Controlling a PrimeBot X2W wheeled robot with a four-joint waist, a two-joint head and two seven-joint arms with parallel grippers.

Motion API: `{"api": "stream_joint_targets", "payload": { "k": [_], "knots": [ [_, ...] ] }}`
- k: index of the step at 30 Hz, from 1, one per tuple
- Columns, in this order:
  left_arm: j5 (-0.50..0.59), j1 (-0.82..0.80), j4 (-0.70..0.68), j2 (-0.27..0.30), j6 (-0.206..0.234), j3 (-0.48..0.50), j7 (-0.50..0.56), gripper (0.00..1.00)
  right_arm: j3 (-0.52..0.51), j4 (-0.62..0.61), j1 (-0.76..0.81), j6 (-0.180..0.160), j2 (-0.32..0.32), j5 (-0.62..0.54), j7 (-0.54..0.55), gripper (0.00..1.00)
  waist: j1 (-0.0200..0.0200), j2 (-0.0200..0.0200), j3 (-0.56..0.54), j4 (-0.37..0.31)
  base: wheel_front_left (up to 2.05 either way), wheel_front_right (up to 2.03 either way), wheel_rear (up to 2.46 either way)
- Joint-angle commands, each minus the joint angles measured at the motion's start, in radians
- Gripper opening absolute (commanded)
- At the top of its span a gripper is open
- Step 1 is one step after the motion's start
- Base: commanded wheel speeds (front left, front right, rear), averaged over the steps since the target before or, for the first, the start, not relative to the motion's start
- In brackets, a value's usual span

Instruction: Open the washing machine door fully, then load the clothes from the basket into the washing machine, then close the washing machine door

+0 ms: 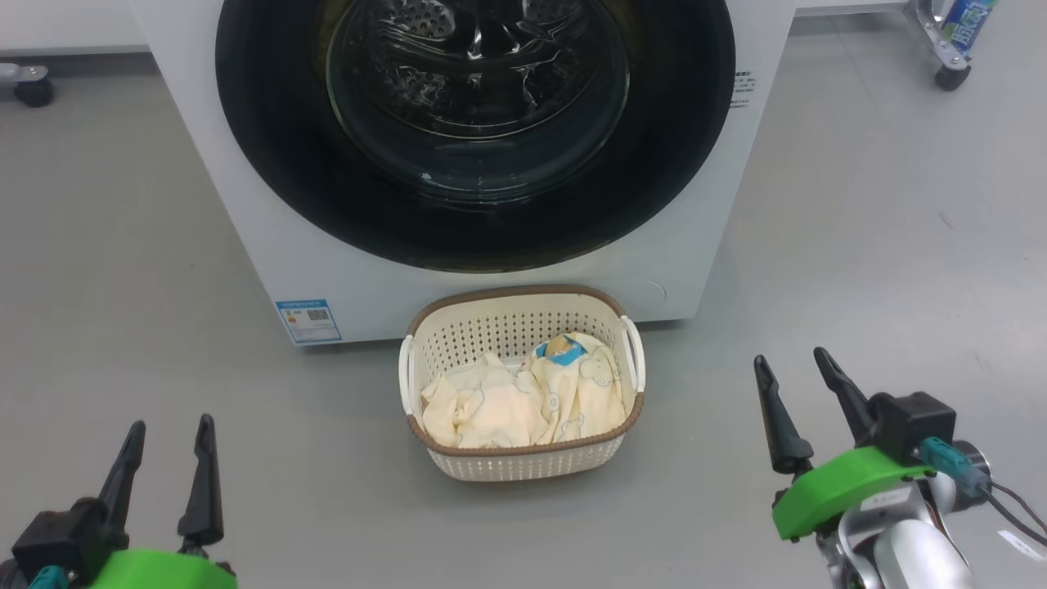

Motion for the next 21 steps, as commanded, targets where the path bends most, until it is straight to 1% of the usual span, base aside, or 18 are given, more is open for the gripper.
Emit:
{"api": "stream_joint_targets", "payload": {
  "k": [1,7,21],
  "knots": [
    [0.033,-0.032,-0.039,0.037,0.008,0.035,-0.019,1.00,0.027,-0.041,-0.057,-0.003,-0.009,-0.036,-0.017,1.00,0.0000,0.0000,0.000,0.000,0.00,0.00,0.00],
    [0.040,-0.029,-0.044,0.036,0.021,0.042,-0.023,1.00,0.002,-0.048,-0.055,-0.003,-0.008,-0.065,-0.027,1.00,0.0000,0.0000,-0.001,0.001,0.00,0.00,0.00],
    [0.026,-0.007,-0.059,0.032,0.048,0.047,-0.016,1.00,-0.040,-0.047,-0.026,-0.003,-0.006,-0.070,-0.039,1.00,0.0000,0.0000,-0.021,-0.010,0.00,0.00,0.00]
  ]
}}
